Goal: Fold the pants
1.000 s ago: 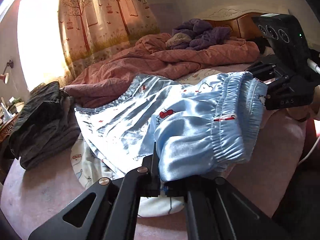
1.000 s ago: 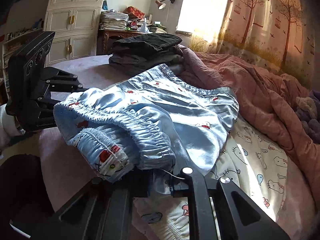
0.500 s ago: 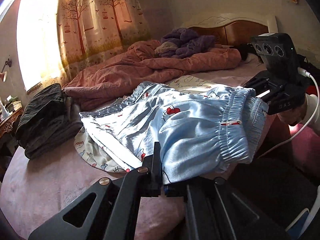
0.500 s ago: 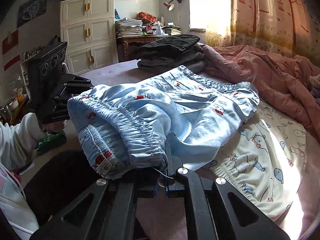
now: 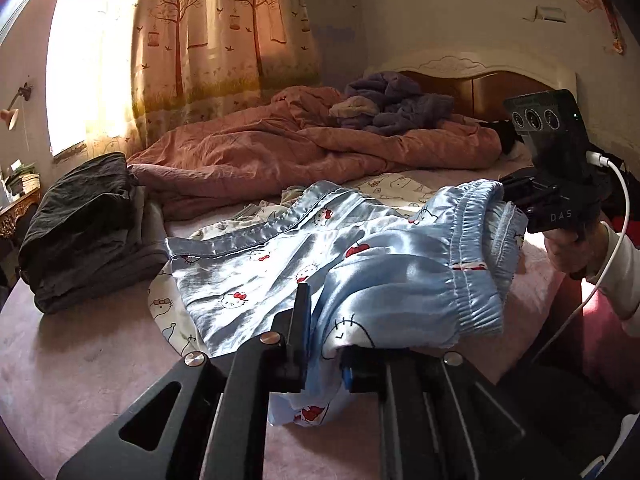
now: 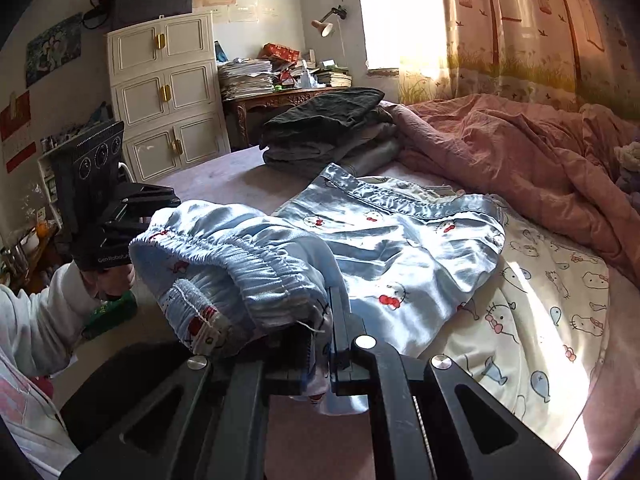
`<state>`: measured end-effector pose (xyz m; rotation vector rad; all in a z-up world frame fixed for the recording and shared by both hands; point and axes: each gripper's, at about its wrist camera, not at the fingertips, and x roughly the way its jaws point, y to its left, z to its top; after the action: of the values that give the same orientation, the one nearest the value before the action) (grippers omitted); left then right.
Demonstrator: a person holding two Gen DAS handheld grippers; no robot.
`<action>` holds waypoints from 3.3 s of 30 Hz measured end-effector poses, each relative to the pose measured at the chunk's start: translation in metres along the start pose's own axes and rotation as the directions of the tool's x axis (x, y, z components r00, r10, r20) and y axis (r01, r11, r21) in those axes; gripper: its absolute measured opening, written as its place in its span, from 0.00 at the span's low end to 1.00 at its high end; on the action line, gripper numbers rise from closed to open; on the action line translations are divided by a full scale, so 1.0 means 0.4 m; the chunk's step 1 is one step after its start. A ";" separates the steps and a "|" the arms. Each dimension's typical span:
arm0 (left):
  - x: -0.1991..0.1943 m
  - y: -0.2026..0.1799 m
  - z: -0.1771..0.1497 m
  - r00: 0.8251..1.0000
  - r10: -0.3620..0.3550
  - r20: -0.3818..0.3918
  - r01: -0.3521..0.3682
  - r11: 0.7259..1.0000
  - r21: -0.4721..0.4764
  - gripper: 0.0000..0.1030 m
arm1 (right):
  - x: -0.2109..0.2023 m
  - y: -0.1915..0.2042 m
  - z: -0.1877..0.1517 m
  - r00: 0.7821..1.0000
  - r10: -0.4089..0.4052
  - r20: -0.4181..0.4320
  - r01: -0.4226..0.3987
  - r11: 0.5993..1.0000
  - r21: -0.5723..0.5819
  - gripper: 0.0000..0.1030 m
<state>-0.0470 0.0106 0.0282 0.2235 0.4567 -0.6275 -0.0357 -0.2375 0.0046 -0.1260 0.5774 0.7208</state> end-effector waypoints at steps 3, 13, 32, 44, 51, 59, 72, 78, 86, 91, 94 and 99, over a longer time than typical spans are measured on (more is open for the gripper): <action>0.062 0.049 0.008 0.999 -0.011 -0.038 0.009 0.999 -0.053 0.16 | 0.054 -0.070 0.033 0.997 0.052 -0.048 -0.049 0.996 0.075 0.05; 0.242 0.156 -0.044 0.959 0.032 -0.282 -0.095 0.973 -0.212 0.31 | 0.249 -0.216 0.034 0.961 0.072 -0.268 0.021 0.944 0.330 0.05; 0.183 0.082 0.003 0.980 0.064 -0.190 -0.065 0.998 0.001 0.44 | 0.199 -0.167 0.072 0.951 -0.163 -0.261 0.204 0.969 0.138 0.58; 0.239 0.132 0.027 0.954 0.247 -0.172 -0.266 0.959 -0.101 0.47 | 0.209 -0.150 0.115 0.908 -0.378 -0.180 0.387 0.922 0.017 0.58; 0.110 0.111 -0.022 0.982 0.135 -0.135 -0.157 0.974 -0.166 0.47 | 0.065 -0.111 0.073 0.952 -0.301 -0.057 0.306 0.944 0.123 0.25; 0.060 0.071 -0.091 0.978 0.111 -0.179 -0.145 0.972 -0.186 0.42 | -0.022 -0.033 -0.060 0.951 -0.308 -0.021 0.307 0.939 0.155 0.25; 0.068 0.059 -0.101 0.965 0.162 -0.207 -0.204 0.959 -0.199 0.01 | 0.033 -0.021 -0.103 0.940 -0.332 -0.081 0.341 0.928 0.151 0.04; 0.012 0.056 -0.088 0.957 0.241 -0.158 -0.268 0.948 -0.172 0.01 | -0.016 -0.001 -0.081 0.883 -0.469 -0.024 0.468 0.877 0.110 0.03; -0.012 0.035 -0.129 0.961 0.214 -0.174 -0.242 0.956 -0.167 0.01 | -0.020 -0.006 -0.111 0.894 -0.444 -0.065 0.448 0.886 0.121 0.03; -0.034 0.017 -0.167 0.968 0.201 -0.150 -0.223 0.963 -0.151 0.01 | -0.040 0.013 -0.159 0.900 -0.433 -0.045 0.435 0.895 0.096 0.03; -0.031 0.011 -0.179 0.967 0.196 -0.161 -0.219 0.965 -0.144 0.04 | -0.049 0.015 -0.174 0.898 -0.437 -0.046 0.439 0.895 0.085 0.03; -0.054 0.005 -0.160 0.975 0.190 -0.111 -0.206 0.967 -0.152 0.12 | -0.086 -0.002 -0.166 0.908 -0.418 -0.017 0.416 0.896 0.155 0.03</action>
<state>-0.0833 0.0447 -0.0176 0.1419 0.5678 -0.3822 -0.0860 -0.2784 -0.0327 -0.0943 0.5643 0.2562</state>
